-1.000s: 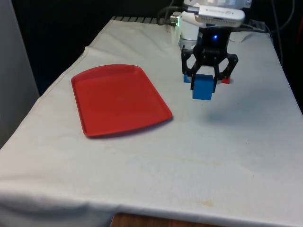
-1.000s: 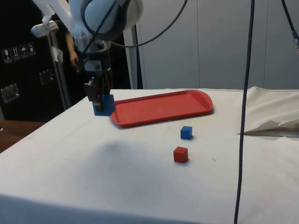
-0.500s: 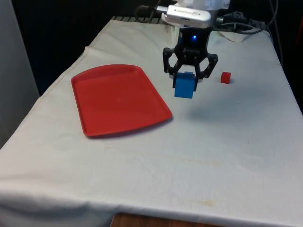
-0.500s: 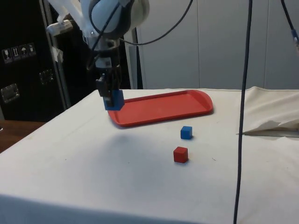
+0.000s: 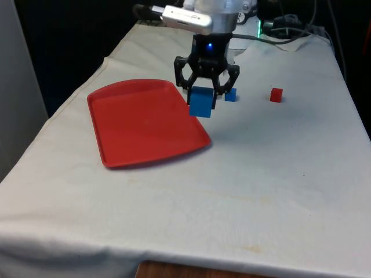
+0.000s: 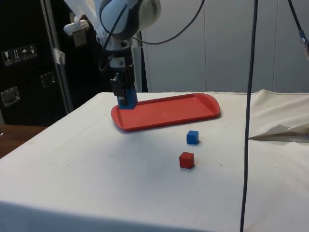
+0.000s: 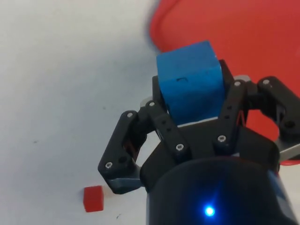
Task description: Pick up the largest block and place it onto the tray.
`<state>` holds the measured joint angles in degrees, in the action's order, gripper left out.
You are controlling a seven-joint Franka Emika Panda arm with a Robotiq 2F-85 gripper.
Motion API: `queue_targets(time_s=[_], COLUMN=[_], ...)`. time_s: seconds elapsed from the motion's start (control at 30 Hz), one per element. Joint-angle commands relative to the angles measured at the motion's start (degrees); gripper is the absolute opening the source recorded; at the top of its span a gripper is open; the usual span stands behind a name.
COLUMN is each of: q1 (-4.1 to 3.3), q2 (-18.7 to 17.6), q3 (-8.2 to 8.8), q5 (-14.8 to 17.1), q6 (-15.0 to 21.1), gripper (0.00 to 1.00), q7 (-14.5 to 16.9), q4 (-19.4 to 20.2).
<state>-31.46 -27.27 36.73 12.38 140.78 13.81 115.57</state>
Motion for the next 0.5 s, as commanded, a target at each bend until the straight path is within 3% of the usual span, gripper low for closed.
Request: queue_targets(time_s=[0.0,0.17,0.2,0.23,0.47], q1=[0.80,1.03,0.57,1.09,1.55], q2=[0.1,0.3,-0.2,0.3,0.3], q3=[-0.06,1.43,1.72,1.72,3.50], q5=[0.7,2.0,1.5,2.2,4.1], q6=[0.5,1.0,0.2,1.1,1.9], gripper=[0.00,0.00,0.00,0.00,0.00], q7=[1.3,4.0,3.2,4.4,7.8], q4=[0.3,1.3,0.7,1.4,2.6])
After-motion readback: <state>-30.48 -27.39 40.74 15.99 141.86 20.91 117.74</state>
